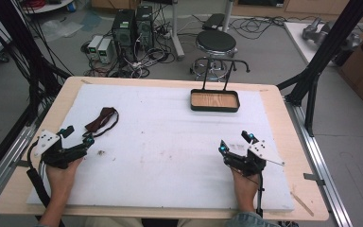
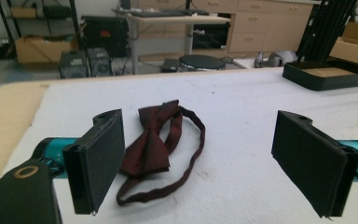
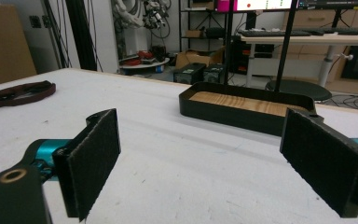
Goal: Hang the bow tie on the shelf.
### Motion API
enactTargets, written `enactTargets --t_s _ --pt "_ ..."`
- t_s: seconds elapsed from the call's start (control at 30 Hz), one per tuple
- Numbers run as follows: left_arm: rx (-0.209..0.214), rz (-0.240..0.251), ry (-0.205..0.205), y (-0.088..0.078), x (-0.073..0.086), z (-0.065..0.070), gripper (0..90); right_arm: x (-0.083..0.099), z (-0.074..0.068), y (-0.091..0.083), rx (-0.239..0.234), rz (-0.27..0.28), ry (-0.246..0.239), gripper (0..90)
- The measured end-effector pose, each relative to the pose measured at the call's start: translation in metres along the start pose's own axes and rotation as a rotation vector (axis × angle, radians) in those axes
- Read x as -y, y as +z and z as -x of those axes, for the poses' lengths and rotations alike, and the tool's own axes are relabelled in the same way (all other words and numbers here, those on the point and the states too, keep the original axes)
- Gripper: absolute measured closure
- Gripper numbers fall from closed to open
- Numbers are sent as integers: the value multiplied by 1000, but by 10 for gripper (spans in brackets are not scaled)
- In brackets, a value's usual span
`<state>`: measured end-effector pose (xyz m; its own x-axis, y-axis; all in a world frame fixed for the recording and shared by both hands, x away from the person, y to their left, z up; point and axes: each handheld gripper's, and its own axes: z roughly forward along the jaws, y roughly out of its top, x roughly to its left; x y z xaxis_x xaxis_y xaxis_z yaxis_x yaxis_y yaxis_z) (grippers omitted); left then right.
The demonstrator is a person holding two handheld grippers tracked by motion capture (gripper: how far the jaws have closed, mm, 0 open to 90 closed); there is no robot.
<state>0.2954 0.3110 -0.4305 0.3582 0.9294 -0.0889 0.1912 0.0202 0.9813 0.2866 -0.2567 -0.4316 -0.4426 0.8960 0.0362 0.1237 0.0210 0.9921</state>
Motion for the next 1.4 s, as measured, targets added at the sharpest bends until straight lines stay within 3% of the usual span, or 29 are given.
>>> enactTargets --t_s 0.07,0.2,0.33,0.6,1.13,1.27,1.4 --pt "21 6 -27 -2 -1 -2 174 0 0 0 -8 0 9 112" --pt "30 42 -39 -5 -2 -2 178 -1 1 -1 -18 17 35 112" --pt "29 55 -33 -7 -2 -2 177 -1 0 -3 -33 39 36 112" --pt "20 49 -23 -6 -2 -2 177 -1 -3 0 -55 20 29 112" --pt "-2 32 15 -5 -1 0 175 0 -3 1 -23 5 1 112" --pt "14 44 -26 -5 -5 -3 174 0 -4 1 -22 1 5 112" --pt "43 14 -61 3 -13 -9 175 0 -4 1 -20 -1 1 112"
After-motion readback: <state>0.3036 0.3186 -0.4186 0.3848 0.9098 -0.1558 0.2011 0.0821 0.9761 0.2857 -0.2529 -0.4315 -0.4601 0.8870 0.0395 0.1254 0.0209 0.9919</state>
